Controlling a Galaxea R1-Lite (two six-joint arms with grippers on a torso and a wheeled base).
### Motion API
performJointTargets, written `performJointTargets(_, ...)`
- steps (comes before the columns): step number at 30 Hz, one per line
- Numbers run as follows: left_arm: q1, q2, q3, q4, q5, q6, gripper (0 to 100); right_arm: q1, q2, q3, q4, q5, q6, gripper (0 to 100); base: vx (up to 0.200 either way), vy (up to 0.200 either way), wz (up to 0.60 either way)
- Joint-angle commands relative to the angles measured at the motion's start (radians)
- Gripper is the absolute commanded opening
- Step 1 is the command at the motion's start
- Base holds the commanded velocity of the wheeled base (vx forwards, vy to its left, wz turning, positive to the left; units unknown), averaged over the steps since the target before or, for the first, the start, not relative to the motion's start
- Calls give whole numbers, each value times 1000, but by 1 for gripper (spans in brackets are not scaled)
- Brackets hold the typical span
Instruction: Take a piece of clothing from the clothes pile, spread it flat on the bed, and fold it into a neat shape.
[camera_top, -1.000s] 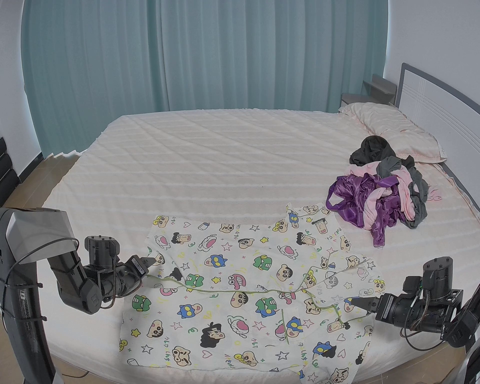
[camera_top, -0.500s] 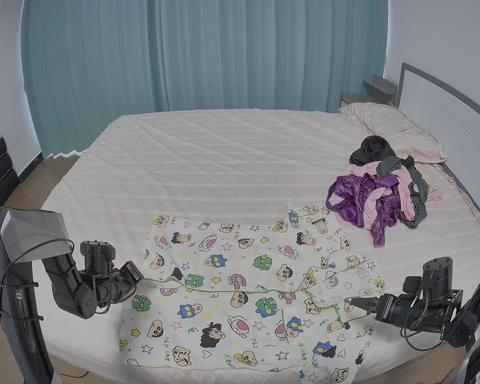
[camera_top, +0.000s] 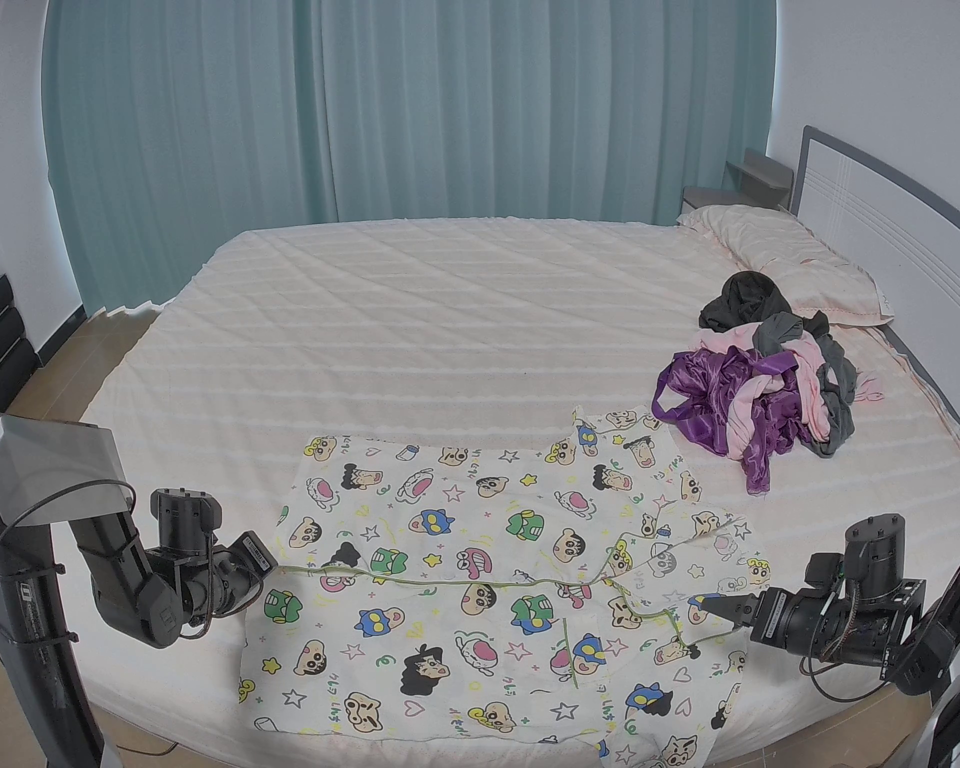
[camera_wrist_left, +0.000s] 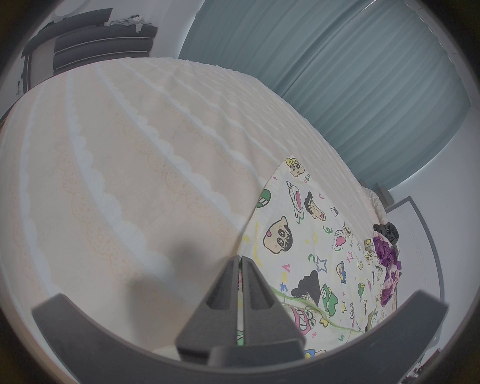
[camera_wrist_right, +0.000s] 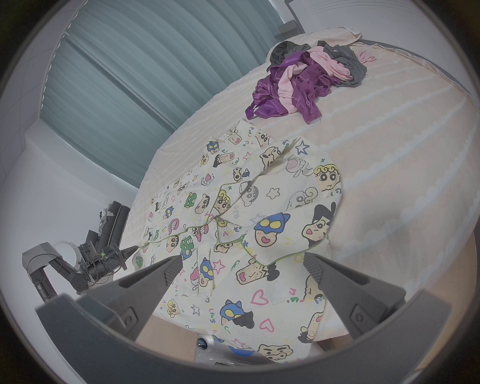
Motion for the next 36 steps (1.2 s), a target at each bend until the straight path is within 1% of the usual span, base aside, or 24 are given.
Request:
performJointTargets(1, 0, -5, 7, -1, 1, 0, 0, 0, 0, 0, 0, 0, 0, 100, 0, 0, 0)
performJointTargets(15, 0, -16, 45, -1, 7, 12, 0, -1, 1, 2, 0, -1, -3, 100, 0, 0, 0)
performJointTargets(16, 0, -18, 45, -1, 7, 12, 100, -1, 0, 2, -2, -1, -3, 100, 0, 0, 0)
performJointTargets(21, 2, -36, 46, -1, 5, 8, 100, -6, -11, 0, -3, -3, 2, 100, 0, 0, 0)
performJointTargets(23, 5, -70, 57, -1, 5, 5, 100, -16, -22, -9, -8, -7, 2, 100, 0, 0, 0)
performJointTargets(26, 14, -123, 77, -1, 2, 3, 100, -53, -43, -44, -23, -3, 2, 100, 0, 0, 0)
performJointTargets(27, 17, -160, 89, 1, -1, 3, 100, -75, -48, -93, -10, -3, 0, 100, 0, 0, 0)
performJointTargets(28, 17, -168, 92, 1, -2, 2, 100, -78, -46, -106, -8, -3, 0, 100, 0, 0, 0)
performJointTargets(30, 19, -229, 114, 2, -4, 2, 100, -112, -20, -245, 56, -6, -3, 100, 0, 0, 0)
performJointTargets(32, 17, -277, 135, 4, -7, 0, 100, -121, 12, -400, 195, -7, -3, 100, 0, 0, 0)
performJointTargets(33, 17, -280, 137, 4, -7, 0, 100, -121, 15, -409, 205, -7, -3, 100, 0, 0, 0)
performJointTargets(34, 9, -312, 158, 2, -7, -9, 100, -124, 69, -563, 331, -7, 2, 100, 0, 0, 0)
performJointTargets(36, 6, -329, 172, 2, -7, -28, 100, -128, 128, -661, 383, -9, 2, 100, 0, 0, 0)
